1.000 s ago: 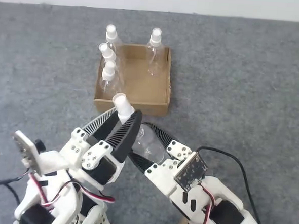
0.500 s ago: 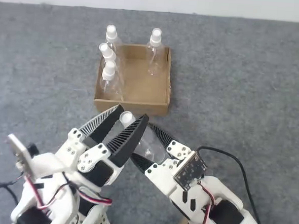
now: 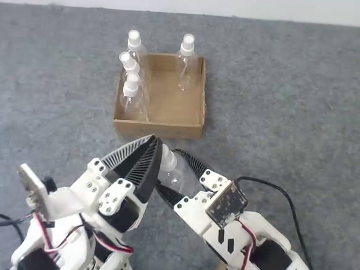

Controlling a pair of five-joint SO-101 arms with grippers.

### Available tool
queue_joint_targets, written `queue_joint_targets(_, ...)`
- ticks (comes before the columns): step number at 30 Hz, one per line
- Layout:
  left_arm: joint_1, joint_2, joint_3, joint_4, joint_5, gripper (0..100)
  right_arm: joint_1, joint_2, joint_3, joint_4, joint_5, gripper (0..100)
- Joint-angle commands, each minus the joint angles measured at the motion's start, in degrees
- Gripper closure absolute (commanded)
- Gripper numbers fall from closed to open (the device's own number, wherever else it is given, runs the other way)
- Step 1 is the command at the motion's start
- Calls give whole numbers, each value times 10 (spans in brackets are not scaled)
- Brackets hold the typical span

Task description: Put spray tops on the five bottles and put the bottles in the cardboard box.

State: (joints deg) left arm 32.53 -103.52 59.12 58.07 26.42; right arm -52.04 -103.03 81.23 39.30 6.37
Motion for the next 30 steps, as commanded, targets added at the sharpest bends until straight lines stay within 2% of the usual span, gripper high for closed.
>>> queue_joint_targets(1,7,-9,0,12,-23,987,-4,-9,-8,1,7,992)
queue_joint_targets(8,4,-9,-12,13,-57,984,-4,-9,-8,1,7,992)
queue_joint_targets(11,-19,-9,-42,13,-57,978,-4,-9,-7,1,7,992)
queue_joint_targets(17,-71,-9,-73,24,-55,803,-4,-9,-7,1,7,992)
queue_joint_targets(19,-79,-9,-73,30,-55,780,-4,-9,-7,0,7,992)
queue_joint_targets(23,-102,-10,-73,34,-55,807,-4,-9,-11,-1,7,992)
queue_joint_targets(30,-182,-10,-72,35,-44,876,-4,-9,-47,-6,7,992)
